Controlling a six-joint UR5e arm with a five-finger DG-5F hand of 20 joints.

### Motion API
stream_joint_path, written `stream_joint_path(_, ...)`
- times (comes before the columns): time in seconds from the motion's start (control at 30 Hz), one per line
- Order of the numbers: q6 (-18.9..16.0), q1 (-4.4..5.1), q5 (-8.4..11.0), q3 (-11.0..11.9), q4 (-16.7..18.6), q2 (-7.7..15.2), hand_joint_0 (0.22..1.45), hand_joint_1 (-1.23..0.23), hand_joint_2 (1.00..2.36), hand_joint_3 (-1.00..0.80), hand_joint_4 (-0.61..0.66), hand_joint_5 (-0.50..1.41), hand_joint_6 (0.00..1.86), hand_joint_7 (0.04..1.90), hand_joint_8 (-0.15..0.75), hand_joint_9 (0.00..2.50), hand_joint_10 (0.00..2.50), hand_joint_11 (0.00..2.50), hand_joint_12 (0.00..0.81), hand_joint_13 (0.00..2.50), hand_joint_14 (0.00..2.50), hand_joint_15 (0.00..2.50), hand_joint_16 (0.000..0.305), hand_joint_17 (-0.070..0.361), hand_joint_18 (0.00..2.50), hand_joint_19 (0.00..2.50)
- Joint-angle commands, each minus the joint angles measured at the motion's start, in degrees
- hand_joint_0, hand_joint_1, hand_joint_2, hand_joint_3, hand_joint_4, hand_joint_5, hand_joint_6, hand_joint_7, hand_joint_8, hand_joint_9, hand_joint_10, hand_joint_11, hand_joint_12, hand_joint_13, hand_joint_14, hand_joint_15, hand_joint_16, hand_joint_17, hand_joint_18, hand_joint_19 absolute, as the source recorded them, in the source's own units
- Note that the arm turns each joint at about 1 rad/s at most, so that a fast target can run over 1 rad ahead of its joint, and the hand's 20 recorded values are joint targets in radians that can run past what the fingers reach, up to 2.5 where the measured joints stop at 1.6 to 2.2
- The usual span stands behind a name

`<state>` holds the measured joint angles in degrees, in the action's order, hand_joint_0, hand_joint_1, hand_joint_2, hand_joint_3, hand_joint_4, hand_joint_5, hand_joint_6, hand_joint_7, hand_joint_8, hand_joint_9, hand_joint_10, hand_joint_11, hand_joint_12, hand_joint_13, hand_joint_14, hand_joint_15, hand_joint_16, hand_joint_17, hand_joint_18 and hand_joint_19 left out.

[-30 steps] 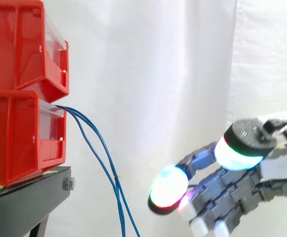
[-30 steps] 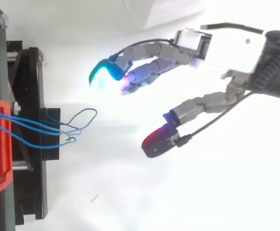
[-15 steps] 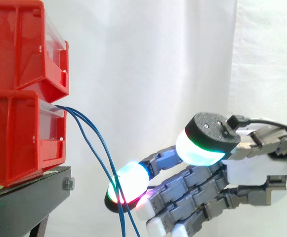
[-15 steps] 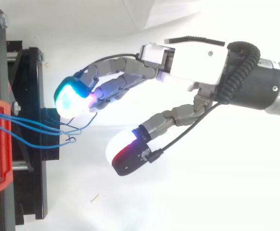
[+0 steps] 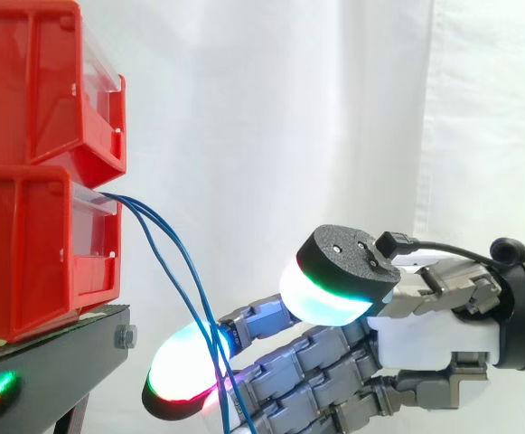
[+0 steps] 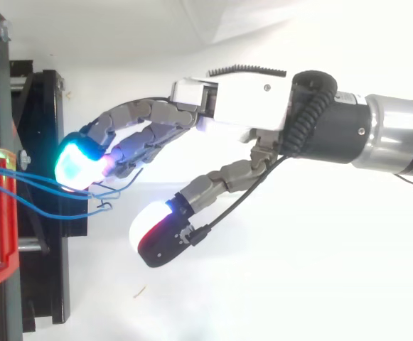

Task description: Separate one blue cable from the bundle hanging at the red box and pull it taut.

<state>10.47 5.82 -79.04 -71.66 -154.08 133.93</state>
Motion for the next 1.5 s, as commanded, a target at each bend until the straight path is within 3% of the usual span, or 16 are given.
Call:
stream_joint_path(0.0,-0.5,-0.28,-1.03,0.1,0.2,0.2,0.54,-0.77,1.0,-0.5,0.25,-0.2,0.5,0.7,0.322,0.63,0.01,0.29,0.328,0.71,0.01,0.3,0.035,0.078,0.62,0.42)
stream_joint_path(0.1,-0.4,-0.37,-1.2,0.1,0.9,0.4,0.55,-0.75,1.0,-0.5,0.26,-0.19,0.5,0.71,0.322,0.65,0.01,0.3,0.327,0.72,0.01,0.31,0.034,0.076,0.63,0.43)
stream_joint_path(0.23,-0.8,-0.81,-2.34,0.9,3.7,2.6,0.56,-0.74,1.0,-0.5,0.26,-0.18,0.5,0.72,0.324,0.66,0.01,0.3,0.325,0.73,0.01,0.31,0.033,0.075,0.63,0.43)
stream_joint_path(0.63,-1.0,-1.16,-4.28,1.0,5.8,2.6,0.61,-0.75,1.0,-0.46,0.29,-0.15,0.5,0.8,0.321,0.7,0.01,0.31,0.322,0.75,0.01,0.32,0.032,0.072,0.64,0.44)
stream_joint_path(0.8,-1.1,-1.51,-6.3,1.0,6.4,2.6,0.63,-0.75,1.01,-0.42,0.29,-0.14,0.5,0.85,0.319,0.7,0.01,0.32,0.321,0.76,0.01,0.32,0.032,0.072,0.64,0.44)
stream_joint_path(1.13,-1.1,-1.51,-6.48,1.0,7.9,2.6,0.64,-0.75,1.01,-0.4,0.3,-0.14,0.5,0.9,0.319,0.71,0.01,0.34,0.323,0.77,0.01,0.34,0.032,0.072,0.64,0.44)
stream_joint_path(1.47,-1.6,-1.51,-8.41,1.0,8.1,2.6,0.63,-0.74,1.0,-0.44,0.3,-0.13,0.5,0.94,0.326,0.75,0.01,0.37,0.326,0.79,0.01,0.35,0.032,0.073,0.65,0.46)
